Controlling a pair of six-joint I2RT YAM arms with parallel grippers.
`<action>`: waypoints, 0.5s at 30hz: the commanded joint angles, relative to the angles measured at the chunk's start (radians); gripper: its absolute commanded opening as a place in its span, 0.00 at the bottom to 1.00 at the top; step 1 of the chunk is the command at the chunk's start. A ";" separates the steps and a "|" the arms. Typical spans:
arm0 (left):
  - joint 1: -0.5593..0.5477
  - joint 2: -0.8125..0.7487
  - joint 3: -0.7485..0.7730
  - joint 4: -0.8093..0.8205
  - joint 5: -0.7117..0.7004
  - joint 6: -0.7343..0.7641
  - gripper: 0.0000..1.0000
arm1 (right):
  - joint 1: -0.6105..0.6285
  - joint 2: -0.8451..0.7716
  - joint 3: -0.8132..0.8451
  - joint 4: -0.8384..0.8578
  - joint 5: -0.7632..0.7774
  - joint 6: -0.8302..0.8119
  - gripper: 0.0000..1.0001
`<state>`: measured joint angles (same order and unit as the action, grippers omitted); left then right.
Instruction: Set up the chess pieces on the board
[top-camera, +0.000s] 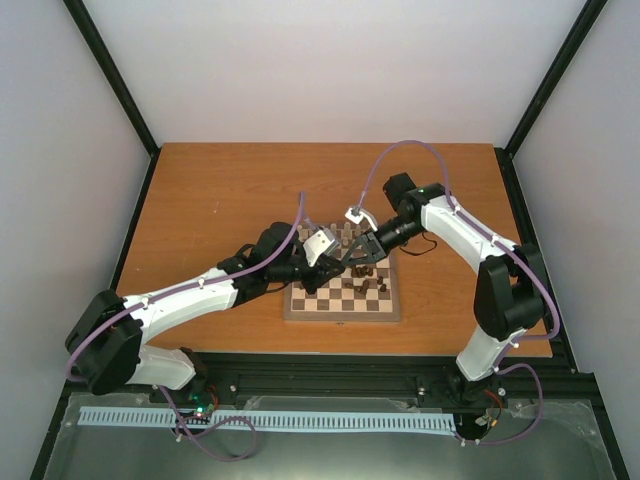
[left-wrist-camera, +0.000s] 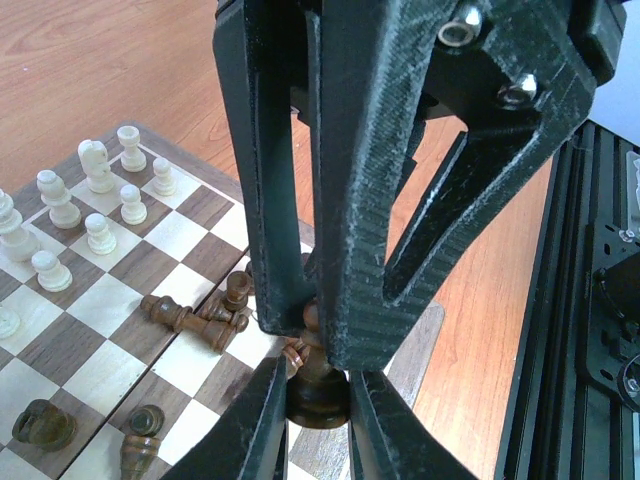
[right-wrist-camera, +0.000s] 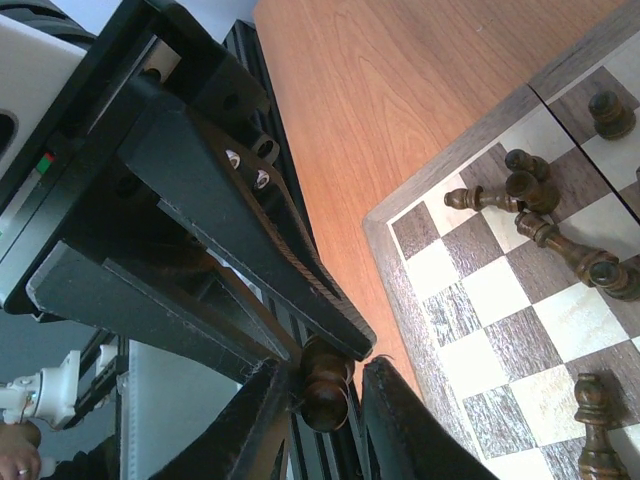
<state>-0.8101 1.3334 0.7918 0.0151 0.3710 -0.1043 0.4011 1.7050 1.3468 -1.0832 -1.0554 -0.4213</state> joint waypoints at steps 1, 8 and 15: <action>-0.010 0.005 0.035 0.037 0.016 -0.003 0.13 | 0.013 0.008 -0.010 0.005 -0.024 -0.002 0.19; -0.010 0.010 0.033 0.038 -0.002 -0.006 0.20 | 0.013 0.000 -0.016 0.011 -0.010 -0.011 0.08; -0.010 -0.018 0.073 -0.073 -0.059 -0.064 0.43 | -0.017 -0.081 -0.004 0.043 0.165 -0.010 0.06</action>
<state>-0.8104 1.3380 0.7979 -0.0090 0.3332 -0.1303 0.4000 1.6981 1.3380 -1.0763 -1.0004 -0.4282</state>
